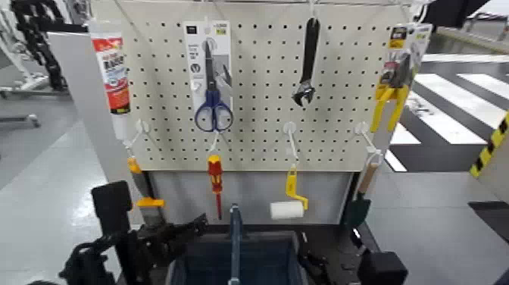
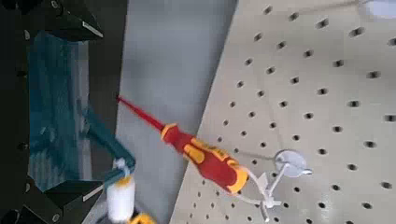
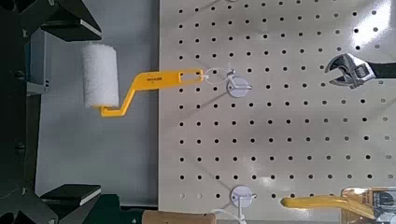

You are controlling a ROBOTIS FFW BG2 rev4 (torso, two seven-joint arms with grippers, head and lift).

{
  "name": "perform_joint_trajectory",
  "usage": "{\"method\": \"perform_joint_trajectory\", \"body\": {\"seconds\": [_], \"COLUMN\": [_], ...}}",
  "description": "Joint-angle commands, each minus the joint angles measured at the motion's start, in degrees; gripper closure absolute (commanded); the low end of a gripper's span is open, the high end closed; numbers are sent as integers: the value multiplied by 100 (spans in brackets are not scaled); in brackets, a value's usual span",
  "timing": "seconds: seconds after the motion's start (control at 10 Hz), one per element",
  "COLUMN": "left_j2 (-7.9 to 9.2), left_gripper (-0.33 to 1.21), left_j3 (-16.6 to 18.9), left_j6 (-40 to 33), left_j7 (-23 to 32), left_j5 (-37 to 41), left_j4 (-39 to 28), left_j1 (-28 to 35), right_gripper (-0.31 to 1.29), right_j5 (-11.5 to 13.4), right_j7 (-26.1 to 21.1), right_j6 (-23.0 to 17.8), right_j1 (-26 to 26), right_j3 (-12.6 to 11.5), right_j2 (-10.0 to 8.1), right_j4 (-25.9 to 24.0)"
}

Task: Place the crate on the table.

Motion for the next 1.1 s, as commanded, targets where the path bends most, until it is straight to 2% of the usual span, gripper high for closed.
{"method": "perform_joint_trajectory", "body": {"seconds": [0.1,0.2,0.6,0.8,1.1], "left_j2": [-204,-230,-256,-248,-248], "left_gripper": [16,16,17,17,17], "left_j3": [-179,-232,-451,-522,-636], "left_j6": [-937,-1183,-2492,-3283,-3872], "left_j7": [-180,-312,-232,-188,93], "left_j5": [-1407,-1899,-3305,-3613,-3859], "left_j4": [-116,-116,-28,218,341], "left_j1": [602,743,1332,1560,1789], "right_gripper": [14,14,14,14,14], "right_j5": [4,-5,-5,-5,-14], "right_j7": [8,0,35,35,44], "right_j6": [7,7,-28,-28,-19], "right_j1": [6,6,-3,-3,6], "right_j3": [0,0,-18,-18,-18], "right_j2": [-18,-18,-26,-26,-26], "right_j4": [-9,-9,18,18,18]}}
